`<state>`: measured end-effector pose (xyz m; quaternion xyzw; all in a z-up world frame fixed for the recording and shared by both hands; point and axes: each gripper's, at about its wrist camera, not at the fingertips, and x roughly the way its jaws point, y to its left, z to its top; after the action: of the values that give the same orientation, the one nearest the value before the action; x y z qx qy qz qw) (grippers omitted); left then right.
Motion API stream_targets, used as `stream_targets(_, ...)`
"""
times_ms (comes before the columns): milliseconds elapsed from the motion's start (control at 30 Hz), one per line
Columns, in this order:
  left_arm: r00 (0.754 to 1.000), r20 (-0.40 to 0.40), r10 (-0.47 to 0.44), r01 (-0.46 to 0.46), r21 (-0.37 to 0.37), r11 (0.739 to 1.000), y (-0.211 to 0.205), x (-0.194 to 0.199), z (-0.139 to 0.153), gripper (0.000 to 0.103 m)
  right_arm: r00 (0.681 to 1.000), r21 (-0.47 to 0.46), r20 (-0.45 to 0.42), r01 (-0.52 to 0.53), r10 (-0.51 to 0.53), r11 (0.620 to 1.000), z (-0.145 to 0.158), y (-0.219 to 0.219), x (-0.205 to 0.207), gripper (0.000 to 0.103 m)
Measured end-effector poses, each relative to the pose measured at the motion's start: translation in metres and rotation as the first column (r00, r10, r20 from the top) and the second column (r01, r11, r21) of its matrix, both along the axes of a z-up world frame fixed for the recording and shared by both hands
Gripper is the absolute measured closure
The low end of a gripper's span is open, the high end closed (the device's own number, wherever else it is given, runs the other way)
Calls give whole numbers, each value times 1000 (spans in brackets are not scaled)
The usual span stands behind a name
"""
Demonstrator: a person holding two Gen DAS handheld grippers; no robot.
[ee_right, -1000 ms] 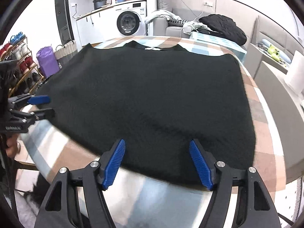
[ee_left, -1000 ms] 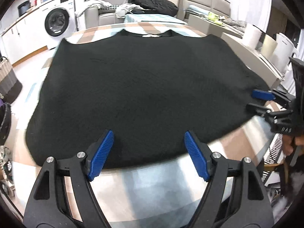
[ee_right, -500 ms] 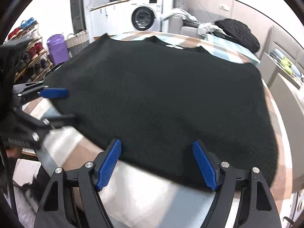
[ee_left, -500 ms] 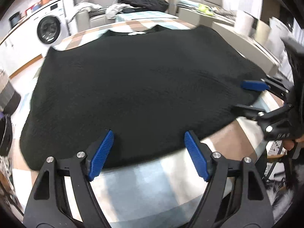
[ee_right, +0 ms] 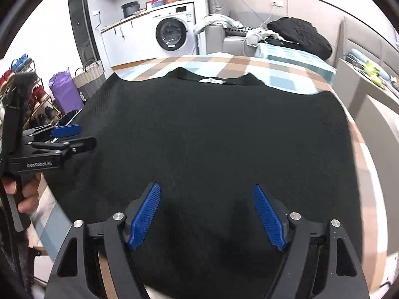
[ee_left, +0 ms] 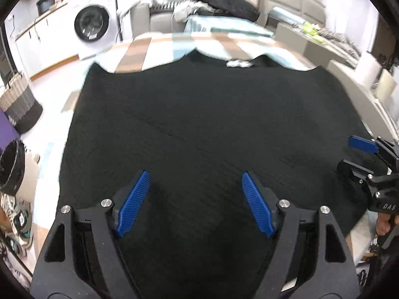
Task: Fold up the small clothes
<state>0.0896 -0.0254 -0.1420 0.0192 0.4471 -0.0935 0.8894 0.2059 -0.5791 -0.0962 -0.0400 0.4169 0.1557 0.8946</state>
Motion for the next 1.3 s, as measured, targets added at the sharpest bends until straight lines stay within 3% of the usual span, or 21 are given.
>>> stream_targets(67,1000,-3,16,-16,-16,1000,5,7,-6,26,1000,-27,-20,10,-10,1000,-5,4,7,25)
stream_targets(200,997,-1,81,-81,20,997,21,5,-7,26,999,-57,-27,35,-37,998,-7,-4,8,25)
stream_targets(267,996,0,93,-93,-7,996,27,5,-5,26,997,-51,-26,72,-74,996,-5,-15,4,24)
stream_targets(500,999,34,0,1,-35,999,-1,19,8,26,990,-11,-35,135,-135,991,-1,-36,1,24)
stream_targets(567,999,19,-35,35,16,999,-19,34,4,26,991,-15,-32,128,-128,992,-2,-34,3,24)
stream_targets(633,1000,18,-11,10,85,996,-23,46,-2,26,992,-25,-34,120,-121,992,-4,-30,5,24)
stream_targets(733,999,-27,19,-19,3,1000,-11,57,-7,25,993,-33,-28,111,-112,993,-5,-31,3,24)
stream_targets(833,999,-22,28,-28,-10,1000,-6,56,-4,25,993,-25,-32,115,-115,993,-7,-33,3,24)
stream_targets(1100,995,51,90,-89,-21,996,23,9,17,25,995,0,-30,99,-99,995,-5,-33,-11,24)
stream_targets(1300,976,40,215,-205,-175,963,77,-60,20,25,997,22,-26,71,-70,997,-4,-28,-28,24)
